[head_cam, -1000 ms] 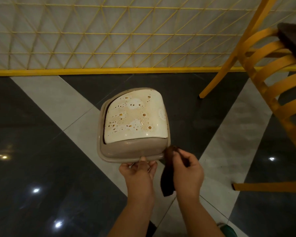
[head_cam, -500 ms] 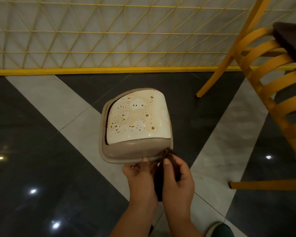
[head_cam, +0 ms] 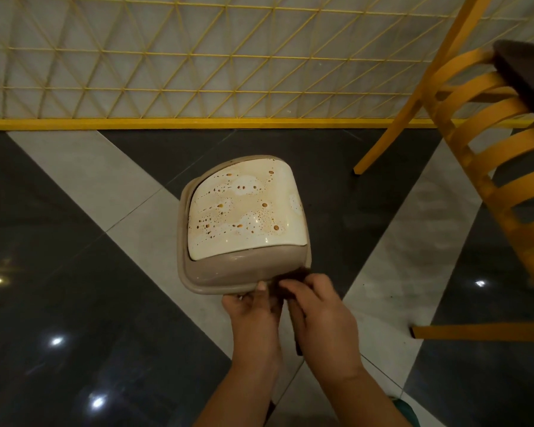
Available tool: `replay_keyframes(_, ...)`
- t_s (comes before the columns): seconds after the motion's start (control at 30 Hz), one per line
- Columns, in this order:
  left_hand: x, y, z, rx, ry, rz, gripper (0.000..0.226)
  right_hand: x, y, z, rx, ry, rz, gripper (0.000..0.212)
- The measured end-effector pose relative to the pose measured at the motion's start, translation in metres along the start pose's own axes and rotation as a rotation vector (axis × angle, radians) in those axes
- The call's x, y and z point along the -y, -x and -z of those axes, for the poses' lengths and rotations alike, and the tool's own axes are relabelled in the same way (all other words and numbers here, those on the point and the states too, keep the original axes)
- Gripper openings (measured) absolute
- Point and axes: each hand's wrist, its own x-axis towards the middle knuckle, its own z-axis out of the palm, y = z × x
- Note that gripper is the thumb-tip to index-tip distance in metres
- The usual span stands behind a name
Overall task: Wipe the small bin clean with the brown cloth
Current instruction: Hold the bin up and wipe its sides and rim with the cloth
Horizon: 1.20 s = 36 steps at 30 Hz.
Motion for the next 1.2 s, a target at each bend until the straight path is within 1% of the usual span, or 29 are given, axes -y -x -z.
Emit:
replay_keyframes(0.03, 0.0, 0.001, 0.0, 0.0, -0.006, 0.001, 0.029, -0.001, -0.001, 0.002, 0.037, 0.001, 0.008, 0.028)
replay_keyframes(0.1, 0.002, 0.003, 0.001, 0.018, -0.004, 0.003, 0.028, -0.009, -0.002, 0.004, -0.028, 0.02, 0.013, 0.024)
replay_keyframes(0.17, 0.002, 0.003, 0.001, 0.02, -0.013, 0.006, 0.027, -0.009, 0.0, 0.003, -0.09, 0.014, -0.031, 0.031)
replay_keyframes(0.2, 0.002, 0.003, 0.002, 0.012, -0.024, 0.007, 0.026, -0.006, 0.001, -0.001, -0.084, 0.012, -0.009, 0.035)
replay_keyframes(0.27, 0.0, 0.003, 0.004, 0.005, -0.054, 0.017, 0.025, 0.003, 0.006, -0.008, -0.019, 0.029, 0.069, 0.041)
replay_keyframes(0.33, -0.006, 0.002, 0.006, 0.021, -0.06, 0.033, 0.026, 0.002, 0.005, -0.01, 0.003, 0.033, 0.09, 0.04)
replay_keyframes(0.37, -0.01, 0.0, 0.008, 0.019, -0.055, 0.037, 0.027, -0.001, 0.004, -0.006, -0.003, 0.012, 0.042, 0.035)
replay_keyframes(0.4, -0.015, -0.003, 0.01, -0.002, -0.051, 0.034, 0.026, -0.004, 0.002, -0.001, -0.025, -0.023, -0.065, 0.03)
replay_keyframes(0.43, -0.021, -0.006, 0.014, -0.038, -0.045, 0.023, 0.025, -0.008, 0.001, 0.005, -0.053, -0.064, -0.214, 0.027)
replay_keyframes(0.5, -0.031, -0.012, 0.023, -0.118, -0.021, -0.008, 0.028, -0.016, -0.003, 0.011, -0.092, -0.26, -0.505, 0.023)
replay_keyframes(0.53, -0.034, -0.012, 0.028, -0.143, -0.008, -0.02, 0.032, -0.016, -0.004, 0.012, -0.108, -0.399, -0.608, 0.022)
replay_keyframes(0.6, -0.034, -0.008, 0.032, -0.152, -0.011, -0.031, 0.039, -0.008, -0.004, 0.014, -0.127, -0.652, -0.742, 0.018)
replay_keyframes(0.67, -0.027, 0.0, 0.028, -0.114, -0.041, -0.011, 0.038, 0.011, -0.001, 0.014, -0.134, -0.874, -0.834, 0.015)
replay_keyframes(0.73, -0.019, 0.004, 0.022, -0.096, -0.064, 0.019, 0.032, 0.03, 0.004, 0.01, -0.119, -1.026, -0.842, 0.026)
replay_keyframes(0.8, -0.017, 0.003, 0.019, -0.088, -0.112, 0.028, 0.026, 0.042, 0.008, 0.002, -0.104, -1.06, -0.776, 0.035)
replay_keyframes(0.87, -0.018, 0.002, 0.019, -0.079, -0.144, 0.036, 0.023, 0.048, 0.009, -0.007, -0.118, -1.036, -0.725, 0.028)
replay_keyframes(0.93, -0.019, 0.004, 0.019, -0.071, -0.149, 0.038, 0.021, 0.05, 0.007, -0.014, -0.134, -0.981, -0.75, 0.021)
replay_keyframes(1.03, -0.02, 0.004, 0.019, -0.066, -0.121, 0.022, 0.021, 0.047, -0.001, -0.017, -0.208, -0.991, -0.815, 0.029)
replay_keyframes(1.13, -0.017, 0.002, 0.019, -0.057, -0.074, -0.015, 0.022, 0.035, -0.026, -0.014, -0.251, -0.985, -0.823, 0.028)
replay_keyframes(1.2, -0.014, 0.004, 0.019, -0.066, -0.066, -0.022, 0.019, 0.026, -0.045, -0.013, -0.243, -1.037, -0.881, 0.026)
